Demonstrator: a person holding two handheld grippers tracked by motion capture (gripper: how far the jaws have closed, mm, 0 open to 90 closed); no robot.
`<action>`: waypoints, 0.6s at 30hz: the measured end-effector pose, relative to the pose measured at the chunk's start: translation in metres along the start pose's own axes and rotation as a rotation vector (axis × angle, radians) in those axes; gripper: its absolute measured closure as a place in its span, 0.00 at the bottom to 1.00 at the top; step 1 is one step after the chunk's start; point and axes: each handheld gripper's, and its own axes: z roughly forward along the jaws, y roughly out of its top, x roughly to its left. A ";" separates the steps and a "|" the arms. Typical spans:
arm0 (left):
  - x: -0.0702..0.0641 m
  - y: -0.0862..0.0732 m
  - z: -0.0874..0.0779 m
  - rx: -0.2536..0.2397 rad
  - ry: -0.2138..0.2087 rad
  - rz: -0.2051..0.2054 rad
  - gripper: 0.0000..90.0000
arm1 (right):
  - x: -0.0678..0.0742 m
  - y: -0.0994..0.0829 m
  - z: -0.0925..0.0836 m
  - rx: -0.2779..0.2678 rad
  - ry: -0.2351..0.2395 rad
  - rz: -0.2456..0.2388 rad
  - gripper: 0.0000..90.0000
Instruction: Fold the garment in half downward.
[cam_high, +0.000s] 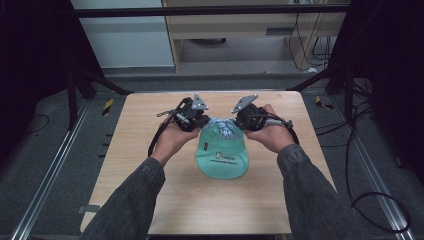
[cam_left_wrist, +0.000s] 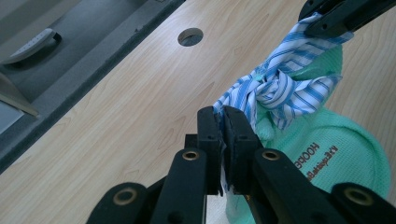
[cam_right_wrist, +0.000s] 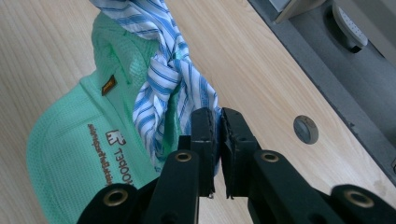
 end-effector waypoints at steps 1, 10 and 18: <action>-0.001 -0.001 0.000 0.002 0.000 0.005 0.96 | 0.001 -0.001 0.001 -0.001 0.002 -0.002 0.93; -0.005 -0.008 0.007 0.012 -0.003 0.012 0.96 | 0.007 -0.011 0.005 -0.004 0.011 -0.011 0.94; -0.011 -0.015 0.010 0.006 -0.006 0.013 0.96 | 0.013 -0.019 0.007 -0.013 0.025 -0.012 0.94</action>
